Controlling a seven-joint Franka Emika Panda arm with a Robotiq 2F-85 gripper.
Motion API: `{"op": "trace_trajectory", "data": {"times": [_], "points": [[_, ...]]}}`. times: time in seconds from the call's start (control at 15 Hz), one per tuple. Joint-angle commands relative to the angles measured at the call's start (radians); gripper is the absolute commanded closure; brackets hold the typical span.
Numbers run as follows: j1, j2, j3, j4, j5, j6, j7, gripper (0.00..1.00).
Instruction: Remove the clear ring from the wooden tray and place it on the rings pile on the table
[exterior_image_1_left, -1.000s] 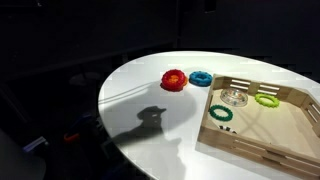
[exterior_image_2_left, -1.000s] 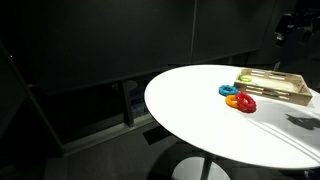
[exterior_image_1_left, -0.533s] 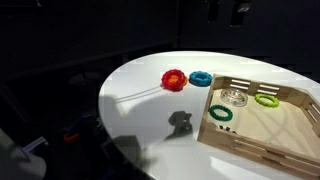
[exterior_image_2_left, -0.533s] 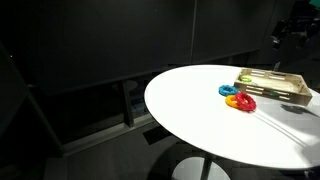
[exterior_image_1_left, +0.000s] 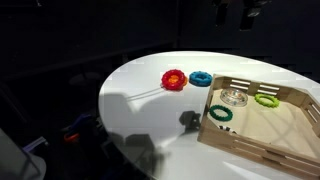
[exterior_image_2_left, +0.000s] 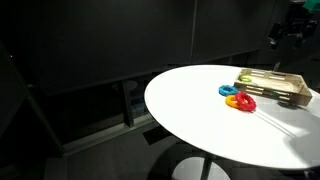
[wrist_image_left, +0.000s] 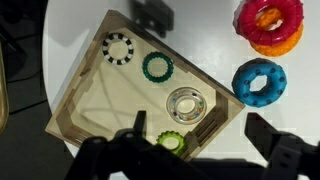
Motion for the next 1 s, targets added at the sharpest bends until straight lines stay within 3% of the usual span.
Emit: {"op": "trace_trajectory", "data": {"times": [0.0, 0.47, 0.93], "points": [[0.005, 0.000, -0.006, 0.002, 0.000, -0.002, 0.000, 0.00], [-0.004, 0.085, -0.022, 0.079, 0.002, -0.039, 0.039, 0.00], [-0.001, 0.264, -0.050, 0.181, 0.023, -0.010, 0.059, 0.00]]}}
